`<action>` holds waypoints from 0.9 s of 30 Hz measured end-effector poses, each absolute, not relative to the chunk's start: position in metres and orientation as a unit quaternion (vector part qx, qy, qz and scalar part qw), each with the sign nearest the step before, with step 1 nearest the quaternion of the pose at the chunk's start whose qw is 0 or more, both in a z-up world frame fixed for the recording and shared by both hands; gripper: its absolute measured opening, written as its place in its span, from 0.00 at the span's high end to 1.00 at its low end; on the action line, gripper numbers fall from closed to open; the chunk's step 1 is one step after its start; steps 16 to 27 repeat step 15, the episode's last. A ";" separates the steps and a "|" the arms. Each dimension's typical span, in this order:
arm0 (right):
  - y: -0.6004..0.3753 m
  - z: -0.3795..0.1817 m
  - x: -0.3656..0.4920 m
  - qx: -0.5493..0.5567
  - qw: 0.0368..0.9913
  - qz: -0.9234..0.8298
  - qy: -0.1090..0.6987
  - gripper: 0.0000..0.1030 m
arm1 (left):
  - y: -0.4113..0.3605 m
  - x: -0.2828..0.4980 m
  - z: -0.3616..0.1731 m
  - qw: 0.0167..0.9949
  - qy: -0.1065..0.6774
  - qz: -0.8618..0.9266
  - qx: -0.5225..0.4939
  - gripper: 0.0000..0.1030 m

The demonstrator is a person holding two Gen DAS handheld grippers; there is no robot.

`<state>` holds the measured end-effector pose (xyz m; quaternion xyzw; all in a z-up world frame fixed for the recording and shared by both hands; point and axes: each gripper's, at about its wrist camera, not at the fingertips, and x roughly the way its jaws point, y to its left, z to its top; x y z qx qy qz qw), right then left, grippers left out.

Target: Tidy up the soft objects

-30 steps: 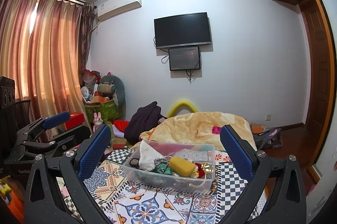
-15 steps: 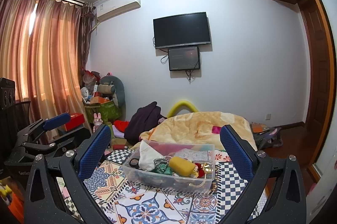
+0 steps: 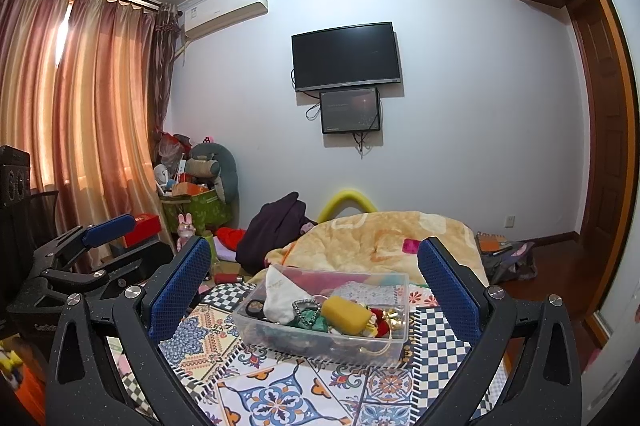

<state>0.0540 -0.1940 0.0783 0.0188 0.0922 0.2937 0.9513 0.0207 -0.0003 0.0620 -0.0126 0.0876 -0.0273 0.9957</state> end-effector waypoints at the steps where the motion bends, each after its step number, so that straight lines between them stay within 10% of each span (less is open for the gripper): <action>1: -0.194 0.078 0.054 0.019 0.951 0.294 0.093 0.00 | 0.000 0.021 0.062 0.996 0.088 -0.027 -0.014 0.00; 27: -0.194 0.075 0.055 0.015 0.951 0.291 0.098 0.00 | 0.003 0.025 0.060 0.994 0.100 -0.037 -0.024 0.00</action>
